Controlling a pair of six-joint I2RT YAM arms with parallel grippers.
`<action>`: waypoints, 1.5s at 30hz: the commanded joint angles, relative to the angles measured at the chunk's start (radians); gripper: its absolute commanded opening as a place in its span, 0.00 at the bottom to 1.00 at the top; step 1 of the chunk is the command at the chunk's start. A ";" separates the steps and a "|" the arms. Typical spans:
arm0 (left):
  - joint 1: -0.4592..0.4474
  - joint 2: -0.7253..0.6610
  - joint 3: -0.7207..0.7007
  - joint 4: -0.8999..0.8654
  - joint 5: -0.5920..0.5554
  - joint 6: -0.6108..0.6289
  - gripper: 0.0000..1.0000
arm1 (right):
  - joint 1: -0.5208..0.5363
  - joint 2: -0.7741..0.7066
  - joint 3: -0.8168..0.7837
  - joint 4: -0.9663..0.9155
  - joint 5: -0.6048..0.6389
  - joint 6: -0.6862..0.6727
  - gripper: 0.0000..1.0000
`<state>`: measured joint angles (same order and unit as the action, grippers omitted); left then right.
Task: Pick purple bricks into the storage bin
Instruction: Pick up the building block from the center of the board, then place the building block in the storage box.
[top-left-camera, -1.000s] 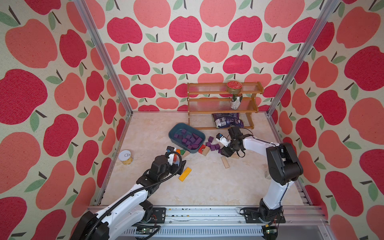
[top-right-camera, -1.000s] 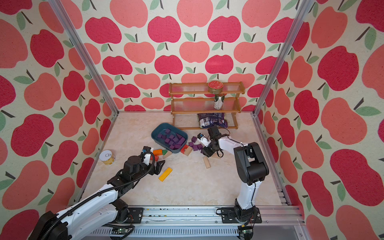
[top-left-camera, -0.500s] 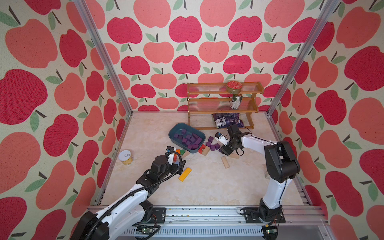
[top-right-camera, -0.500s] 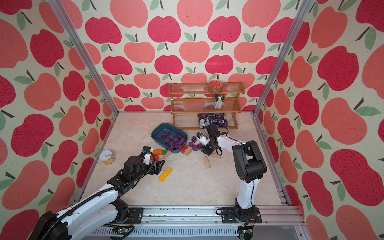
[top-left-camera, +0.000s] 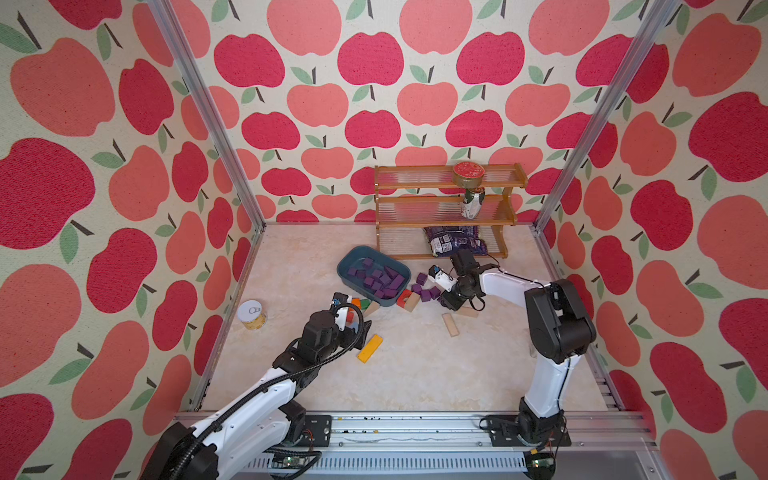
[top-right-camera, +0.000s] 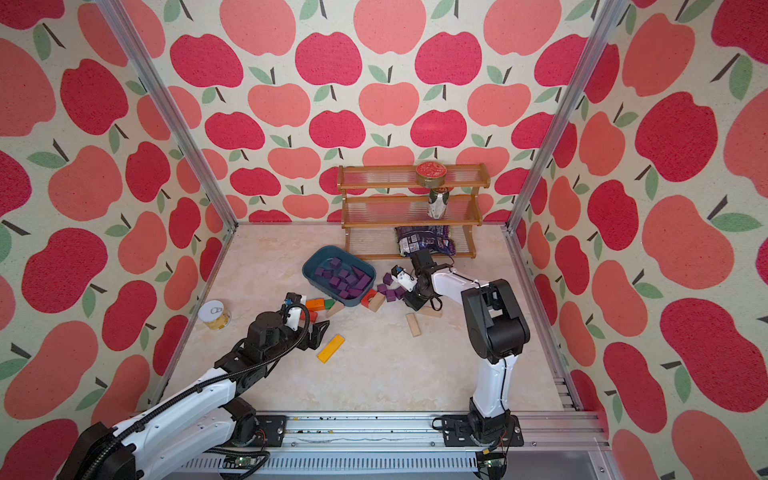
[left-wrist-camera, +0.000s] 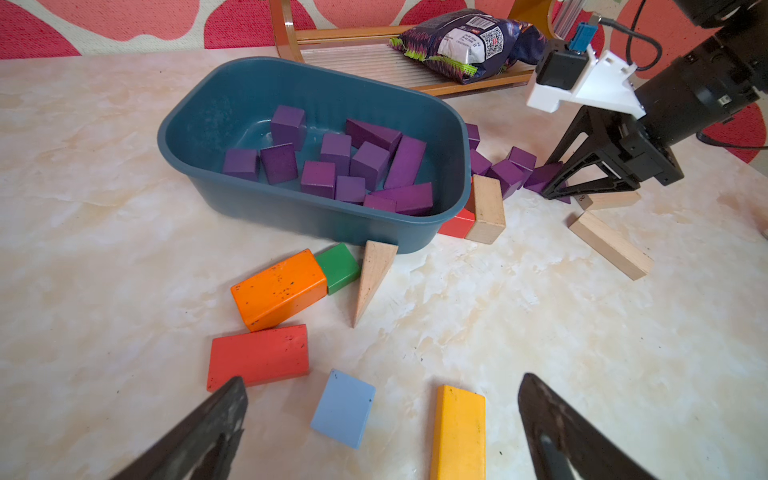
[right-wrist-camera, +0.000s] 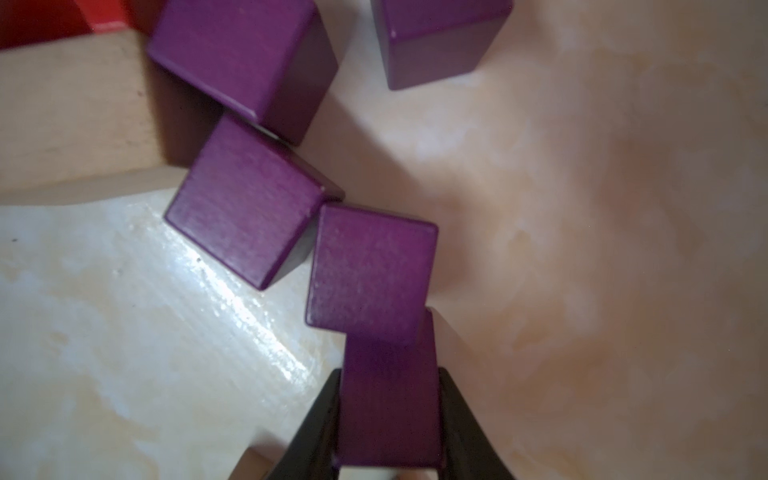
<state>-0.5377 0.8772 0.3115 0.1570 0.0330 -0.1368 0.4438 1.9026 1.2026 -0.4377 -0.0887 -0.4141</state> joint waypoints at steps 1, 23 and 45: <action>-0.003 -0.011 0.021 -0.013 -0.020 0.008 0.99 | 0.009 0.040 0.028 -0.043 0.048 0.022 0.26; -0.002 -0.005 0.023 -0.013 -0.032 0.003 0.99 | 0.054 -0.068 0.103 -0.130 0.059 0.205 0.12; 0.003 -0.005 0.032 -0.043 -0.075 -0.019 0.99 | 0.323 -0.164 0.199 0.090 -0.009 0.524 0.15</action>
<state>-0.5373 0.8932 0.3229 0.1459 -0.0158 -0.1413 0.7628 1.7107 1.3407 -0.4175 -0.0708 0.0460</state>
